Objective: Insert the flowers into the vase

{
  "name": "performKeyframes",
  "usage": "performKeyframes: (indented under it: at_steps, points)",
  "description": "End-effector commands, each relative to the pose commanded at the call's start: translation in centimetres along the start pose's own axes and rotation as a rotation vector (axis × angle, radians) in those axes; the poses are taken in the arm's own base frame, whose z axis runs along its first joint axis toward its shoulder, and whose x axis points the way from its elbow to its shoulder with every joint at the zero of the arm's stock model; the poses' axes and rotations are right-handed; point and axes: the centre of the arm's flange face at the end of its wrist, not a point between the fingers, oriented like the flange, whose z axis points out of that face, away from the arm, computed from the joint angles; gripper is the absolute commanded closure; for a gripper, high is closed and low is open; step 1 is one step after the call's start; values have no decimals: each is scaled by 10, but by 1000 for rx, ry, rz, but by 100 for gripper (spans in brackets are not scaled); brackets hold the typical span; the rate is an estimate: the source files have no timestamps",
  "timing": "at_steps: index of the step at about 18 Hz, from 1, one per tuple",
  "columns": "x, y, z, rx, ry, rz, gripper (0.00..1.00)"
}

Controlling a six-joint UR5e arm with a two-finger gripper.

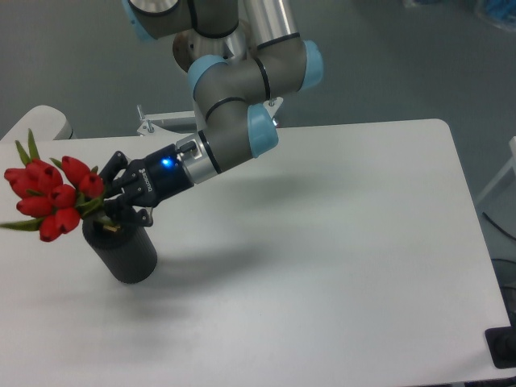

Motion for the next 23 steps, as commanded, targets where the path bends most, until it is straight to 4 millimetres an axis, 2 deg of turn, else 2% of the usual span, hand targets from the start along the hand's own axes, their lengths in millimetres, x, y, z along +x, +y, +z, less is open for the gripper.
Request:
performKeyframes:
  at_steps: [5, 8, 19, 23]
  points:
    - [-4, 3, -11, 3, -21, -4, 23]
    - [-8, 6, -20, 6, -39, -11, 2]
    - [-27, 12, -74, 20, -139, -31, 0]
    - [-37, 6, -95, 21, -179, -25, 0]
